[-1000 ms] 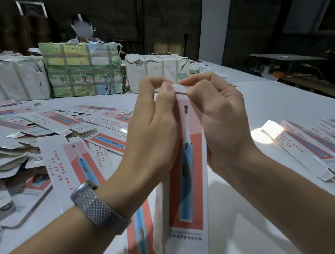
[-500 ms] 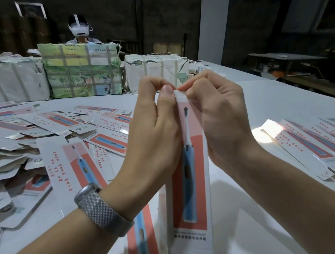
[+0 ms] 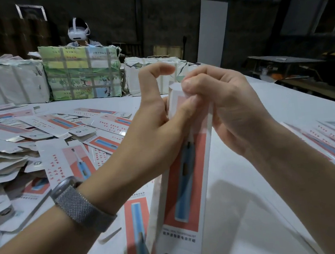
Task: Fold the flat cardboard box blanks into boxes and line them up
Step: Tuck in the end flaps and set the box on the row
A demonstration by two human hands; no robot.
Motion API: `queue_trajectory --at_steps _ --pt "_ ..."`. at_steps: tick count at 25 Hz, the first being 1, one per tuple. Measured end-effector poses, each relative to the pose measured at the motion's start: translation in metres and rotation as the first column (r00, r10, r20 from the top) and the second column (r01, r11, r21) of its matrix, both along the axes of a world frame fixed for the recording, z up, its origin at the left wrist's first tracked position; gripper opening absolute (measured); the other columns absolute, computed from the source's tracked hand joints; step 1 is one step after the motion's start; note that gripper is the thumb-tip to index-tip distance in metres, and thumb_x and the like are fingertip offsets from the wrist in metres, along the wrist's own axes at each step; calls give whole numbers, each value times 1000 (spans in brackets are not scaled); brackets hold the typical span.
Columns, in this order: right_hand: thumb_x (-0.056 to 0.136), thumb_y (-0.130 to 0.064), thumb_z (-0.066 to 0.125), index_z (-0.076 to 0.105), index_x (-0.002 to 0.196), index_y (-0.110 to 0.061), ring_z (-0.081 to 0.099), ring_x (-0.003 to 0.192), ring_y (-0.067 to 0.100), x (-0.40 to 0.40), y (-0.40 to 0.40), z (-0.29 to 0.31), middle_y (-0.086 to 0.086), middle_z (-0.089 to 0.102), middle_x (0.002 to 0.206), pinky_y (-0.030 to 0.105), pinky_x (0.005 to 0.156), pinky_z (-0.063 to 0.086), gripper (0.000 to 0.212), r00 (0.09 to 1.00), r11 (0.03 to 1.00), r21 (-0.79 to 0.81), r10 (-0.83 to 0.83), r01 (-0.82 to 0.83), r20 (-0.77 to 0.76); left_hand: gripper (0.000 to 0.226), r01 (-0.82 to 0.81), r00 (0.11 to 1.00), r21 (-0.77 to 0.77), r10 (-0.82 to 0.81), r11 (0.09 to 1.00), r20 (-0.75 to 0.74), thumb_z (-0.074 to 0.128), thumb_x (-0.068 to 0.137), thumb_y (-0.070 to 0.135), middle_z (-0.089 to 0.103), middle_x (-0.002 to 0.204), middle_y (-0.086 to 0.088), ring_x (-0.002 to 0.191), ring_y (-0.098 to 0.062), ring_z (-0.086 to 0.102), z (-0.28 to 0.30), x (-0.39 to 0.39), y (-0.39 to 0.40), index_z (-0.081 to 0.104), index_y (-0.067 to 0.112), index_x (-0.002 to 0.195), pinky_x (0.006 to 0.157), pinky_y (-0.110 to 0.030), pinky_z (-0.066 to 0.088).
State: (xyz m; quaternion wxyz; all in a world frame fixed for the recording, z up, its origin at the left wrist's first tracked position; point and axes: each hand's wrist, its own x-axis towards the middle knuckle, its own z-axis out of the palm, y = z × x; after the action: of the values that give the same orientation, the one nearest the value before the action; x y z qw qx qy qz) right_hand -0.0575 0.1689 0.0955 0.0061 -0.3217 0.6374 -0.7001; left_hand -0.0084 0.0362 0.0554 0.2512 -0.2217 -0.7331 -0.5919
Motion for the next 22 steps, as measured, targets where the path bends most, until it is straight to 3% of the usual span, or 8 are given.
queue_trajectory --at_steps 4,8,11,14,19,22 --pt "87 2 59 67 74 -11 61 64 12 -2 4 4 0 62 66 23 54 51 20 1000 999 44 14 -14 -11 32 57 997 37 -59 998 57 59 98 35 71 82 -16 67 -32 72 3 -1 -3 34 44 116 66 -59 61" --pt "84 2 59 69 69 -12 61 62 10 -6 11 11 -2 61 63 23 52 50 23 999 993 114 22 -17 -40 26 97 990 58 -103 994 100 58 96 34 71 81 -13 67 -32 72 3 0 -2 39 44 111 70 -64 59" --pt "85 4 61 70 69 -11 63 61 11 -9 16 13 -1 63 63 24 52 51 24 994 984 175 5 15 -114 23 134 978 104 -149 985 146 56 95 32 62 84 -31 72 -59 59 3 1 -1 41 40 109 69 -75 51" --pt "86 3 63 73 69 -15 65 65 15 -12 22 17 1 65 66 25 56 53 27 985 974 228 24 15 -170 18 157 965 137 -181 978 189 55 93 34 47 87 -43 73 -68 48 5 4 -1 45 45 103 65 -82 42" --pt "88 -1 64 73 75 -12 70 74 17 -20 33 21 -1 69 70 28 63 56 19 977 949 307 125 -66 -176 10 170 961 139 -196 976 197 55 95 37 50 88 -43 74 -69 50 6 4 0 48 39 102 56 -75 46" --pt "86 -13 66 73 83 -10 71 81 22 -21 35 20 2 72 78 34 69 59 9 969 940 310 195 -141 -151 15 199 955 224 -240 954 175 52 95 32 58 84 -35 67 -59 59 8 5 0 42 25 102 50 -41 58"
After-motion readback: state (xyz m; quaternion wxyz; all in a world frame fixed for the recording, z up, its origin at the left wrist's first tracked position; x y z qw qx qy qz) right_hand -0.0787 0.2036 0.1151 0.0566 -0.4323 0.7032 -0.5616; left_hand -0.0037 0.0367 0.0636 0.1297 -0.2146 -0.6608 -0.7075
